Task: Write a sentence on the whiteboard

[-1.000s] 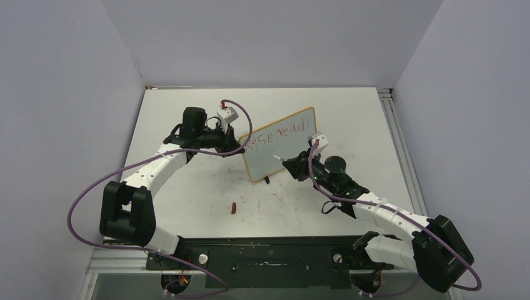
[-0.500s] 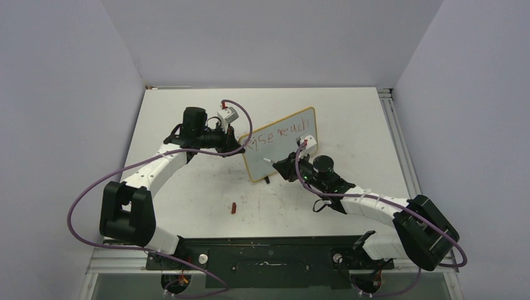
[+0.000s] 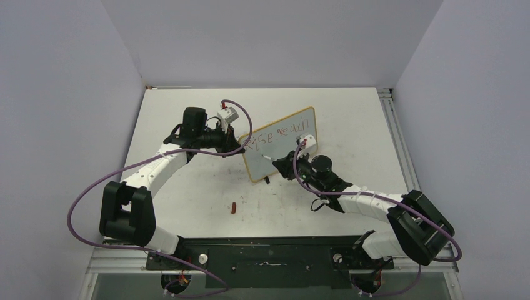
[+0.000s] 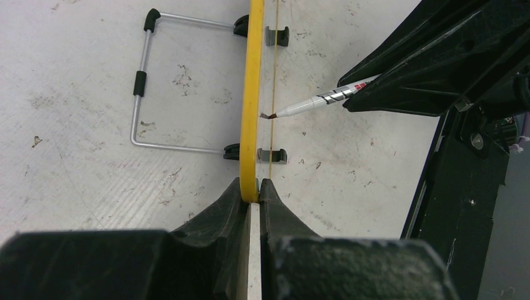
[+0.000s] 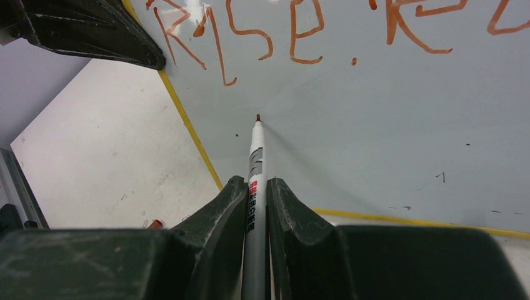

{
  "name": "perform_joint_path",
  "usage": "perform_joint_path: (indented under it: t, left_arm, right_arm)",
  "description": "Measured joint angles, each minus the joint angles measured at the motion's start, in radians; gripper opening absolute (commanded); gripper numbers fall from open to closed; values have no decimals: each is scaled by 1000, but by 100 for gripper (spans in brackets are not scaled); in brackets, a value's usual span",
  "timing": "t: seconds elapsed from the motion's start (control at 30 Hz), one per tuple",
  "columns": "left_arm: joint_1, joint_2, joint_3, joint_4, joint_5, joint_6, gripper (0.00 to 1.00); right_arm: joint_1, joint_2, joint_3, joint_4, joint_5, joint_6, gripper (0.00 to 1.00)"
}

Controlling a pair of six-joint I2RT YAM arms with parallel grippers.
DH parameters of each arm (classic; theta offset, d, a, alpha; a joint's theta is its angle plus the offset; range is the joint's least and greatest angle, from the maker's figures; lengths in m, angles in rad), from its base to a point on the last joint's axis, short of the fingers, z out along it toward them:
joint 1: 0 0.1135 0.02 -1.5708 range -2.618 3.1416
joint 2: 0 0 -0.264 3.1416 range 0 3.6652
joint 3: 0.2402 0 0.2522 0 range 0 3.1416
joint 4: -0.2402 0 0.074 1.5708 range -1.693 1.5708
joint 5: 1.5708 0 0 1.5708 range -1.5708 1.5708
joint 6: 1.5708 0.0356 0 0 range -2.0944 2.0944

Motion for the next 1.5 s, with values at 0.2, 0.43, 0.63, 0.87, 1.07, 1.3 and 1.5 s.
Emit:
perform_joint_path:
  t: [0.2,0.43,0.63,0.87,1.07,1.3,1.5]
  left_arm:
    - [0,0,0,0,0,0,0]
    - [-1,-1,0,0,0,0,0]
    - [-2,-2,0,-1,0,0,0]
    - [-2,-2,0,-2,0,1,0]
    - [-2,-2,0,-2,0,1,0]
    - [-2,-2,0,-2,-4,2,0]
    - [-2,-2,0,-1,-7,2,0]
  right_arm:
    - [6,1,-2,3,6,0,5]
    - [18,8,-61,16,23,11,5]
    - [44,58,-96,23,34,26,5]
    - [52,68,-98,31,53,27,5]
    - [53,56,-89,14,77,22,5]
    - [58,16,-39,-2,96,-1,5]
    - [58,9,-14,-2,101,-15,5]
